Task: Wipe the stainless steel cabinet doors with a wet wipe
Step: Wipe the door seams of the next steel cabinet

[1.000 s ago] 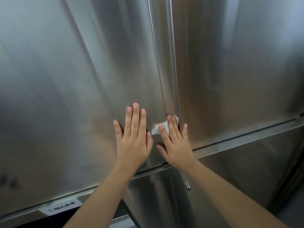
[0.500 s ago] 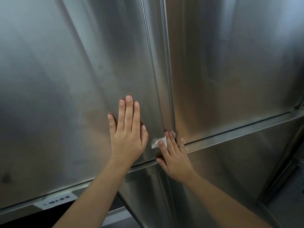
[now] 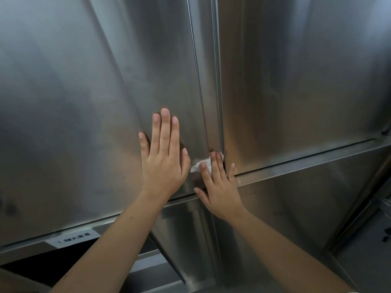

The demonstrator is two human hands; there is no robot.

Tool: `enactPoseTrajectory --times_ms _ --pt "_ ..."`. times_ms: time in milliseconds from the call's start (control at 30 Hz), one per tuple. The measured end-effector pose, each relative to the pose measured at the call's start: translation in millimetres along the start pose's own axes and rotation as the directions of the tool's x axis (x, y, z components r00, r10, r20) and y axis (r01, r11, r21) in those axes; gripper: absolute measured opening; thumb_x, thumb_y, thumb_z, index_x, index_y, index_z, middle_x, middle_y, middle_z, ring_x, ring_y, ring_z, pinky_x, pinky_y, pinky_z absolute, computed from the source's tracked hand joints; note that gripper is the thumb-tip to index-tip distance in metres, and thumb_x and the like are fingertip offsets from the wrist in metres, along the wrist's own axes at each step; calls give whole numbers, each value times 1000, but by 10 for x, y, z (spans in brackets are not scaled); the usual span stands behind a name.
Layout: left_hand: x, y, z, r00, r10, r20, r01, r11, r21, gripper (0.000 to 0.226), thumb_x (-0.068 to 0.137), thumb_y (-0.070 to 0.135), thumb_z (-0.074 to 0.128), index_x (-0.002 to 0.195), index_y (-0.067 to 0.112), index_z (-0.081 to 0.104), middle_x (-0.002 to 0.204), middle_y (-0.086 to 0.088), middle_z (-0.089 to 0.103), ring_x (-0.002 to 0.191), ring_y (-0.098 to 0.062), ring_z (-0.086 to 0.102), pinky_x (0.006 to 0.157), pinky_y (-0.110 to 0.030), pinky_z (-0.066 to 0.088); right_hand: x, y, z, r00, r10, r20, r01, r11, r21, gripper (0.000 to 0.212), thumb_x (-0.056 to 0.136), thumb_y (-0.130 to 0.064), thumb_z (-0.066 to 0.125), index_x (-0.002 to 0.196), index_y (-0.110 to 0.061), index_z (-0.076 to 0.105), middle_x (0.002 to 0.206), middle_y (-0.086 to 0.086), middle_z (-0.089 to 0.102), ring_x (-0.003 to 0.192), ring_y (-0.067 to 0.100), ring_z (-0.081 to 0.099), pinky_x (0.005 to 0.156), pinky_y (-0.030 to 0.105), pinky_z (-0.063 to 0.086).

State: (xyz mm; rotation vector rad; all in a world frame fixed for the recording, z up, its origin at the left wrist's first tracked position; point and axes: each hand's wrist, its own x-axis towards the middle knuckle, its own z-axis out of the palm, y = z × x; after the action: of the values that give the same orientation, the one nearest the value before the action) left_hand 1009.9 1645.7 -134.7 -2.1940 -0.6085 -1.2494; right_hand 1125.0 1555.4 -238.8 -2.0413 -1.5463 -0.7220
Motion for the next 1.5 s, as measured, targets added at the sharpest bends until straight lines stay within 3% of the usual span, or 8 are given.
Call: enactPoseTrajectory --times_ms 100,167,300,500,633,767,933,1500 --pt "0 9 -21 1000 -6 14 5 1000 2 64 89 21 43 145 1 19 149 -14 12 143 -21 -5 114 -48 2 -271 -24 90 991 -8 133 10 1000 -16 74 89 -54 28 147 -12 9 145 21 21 137 33 21 100 60 29" --pt "10 29 -44 999 -26 27 26 1000 -4 64 89 21 44 144 0 19 149 -14 12 143 -20 -5 113 -49 3 -349 -32 92 980 10 198 -7 1000 -17 77 90 -55 27 149 -12 3 146 21 22 137 34 22 101 59 24" --pt "-27 135 -98 994 -77 78 79 997 -20 63 88 20 43 144 0 22 150 -12 10 142 -22 0 112 -52 7 -407 -1 18 960 -13 278 14 1000 -1 70 89 -53 31 144 -9 26 147 23 27 135 37 28 101 59 23" --pt "-374 435 -166 958 -151 244 166 985 -43 61 88 24 36 144 3 22 151 -14 11 141 -27 13 113 -49 4 -541 42 -41 964 -53 260 37 997 67 76 78 -42 66 139 -5 41 144 23 37 131 37 37 100 58 29" --pt "-604 594 -186 918 -227 324 240 971 0 58 89 25 33 142 2 28 151 -14 16 140 -27 18 111 -51 10 -539 85 -58 967 -87 241 63 992 105 76 71 -35 73 135 -3 48 140 23 43 129 38 41 99 58 28" --pt "-770 715 -190 880 -274 387 275 960 55 57 88 24 34 140 0 35 150 -15 23 139 -29 23 108 -54 14 -521 161 -69 969 -135 208 104 982 156 68 74 -28 69 132 0 50 137 23 46 127 36 44 98 60 31" --pt "-886 806 -234 849 -315 424 295 949 113 57 85 23 37 137 -1 40 148 -16 25 138 -28 25 109 -53 17 -466 198 -147 972 -154 179 114 971 212 58 81 -28 39 127 4 53 132 21 52 122 33 51 95 59 37" --pt "-1048 443 -904 827 -478 296 436 877 201 54 83 17 38 133 -3 46 145 -19 32 135 -34 29 109 -48 15 -74 -410 -604 957 -263 -126 291 873 392 47 81 -14 43 122 2 58 126 15 58 116 25 57 96 48 44"
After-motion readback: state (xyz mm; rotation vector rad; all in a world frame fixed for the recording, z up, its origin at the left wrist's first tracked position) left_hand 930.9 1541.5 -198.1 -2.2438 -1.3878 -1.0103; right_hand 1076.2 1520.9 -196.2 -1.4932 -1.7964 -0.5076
